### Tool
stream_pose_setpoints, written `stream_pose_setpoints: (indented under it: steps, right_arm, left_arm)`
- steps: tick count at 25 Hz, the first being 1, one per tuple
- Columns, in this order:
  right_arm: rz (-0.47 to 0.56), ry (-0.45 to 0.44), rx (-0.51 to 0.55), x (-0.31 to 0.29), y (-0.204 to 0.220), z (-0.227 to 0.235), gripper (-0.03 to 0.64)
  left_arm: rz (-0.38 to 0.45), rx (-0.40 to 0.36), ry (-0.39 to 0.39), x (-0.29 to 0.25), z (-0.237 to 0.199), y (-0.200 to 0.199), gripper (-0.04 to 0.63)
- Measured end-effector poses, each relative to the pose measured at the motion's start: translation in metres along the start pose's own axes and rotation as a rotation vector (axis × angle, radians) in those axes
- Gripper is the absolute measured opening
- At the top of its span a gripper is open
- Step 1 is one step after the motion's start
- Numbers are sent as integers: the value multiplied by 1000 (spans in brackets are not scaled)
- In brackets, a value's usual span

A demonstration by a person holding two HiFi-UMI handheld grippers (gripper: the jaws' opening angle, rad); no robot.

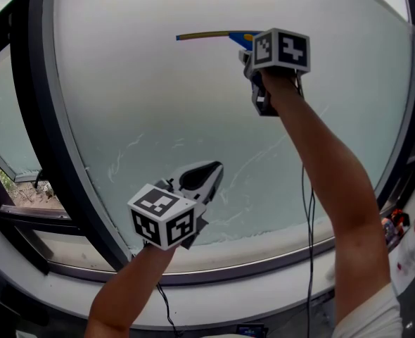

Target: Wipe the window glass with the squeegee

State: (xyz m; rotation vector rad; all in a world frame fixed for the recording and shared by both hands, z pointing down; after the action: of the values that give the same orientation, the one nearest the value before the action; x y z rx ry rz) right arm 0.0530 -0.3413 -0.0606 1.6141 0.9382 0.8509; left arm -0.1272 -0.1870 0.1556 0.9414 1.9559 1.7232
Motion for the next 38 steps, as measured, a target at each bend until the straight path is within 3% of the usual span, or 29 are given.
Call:
stream_pose_setpoints:
  steps: [38]
  right_arm:
    - [-53, -14, -7, 13, 105, -15, 137]
  left_arm:
    - [-75, 144, -56, 16, -21, 79, 28]
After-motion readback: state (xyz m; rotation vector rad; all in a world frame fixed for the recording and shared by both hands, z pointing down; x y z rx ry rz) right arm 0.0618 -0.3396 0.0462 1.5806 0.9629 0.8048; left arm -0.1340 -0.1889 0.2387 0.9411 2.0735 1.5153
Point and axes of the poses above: the fingertips, and each gripper's own axes: x backward along the fingers, z to its right, y out of its underside, the point moved 10 cm from there along x, backward along the fingers, and after that the axes turned 15 degrees about x, right-handed, at the moved point
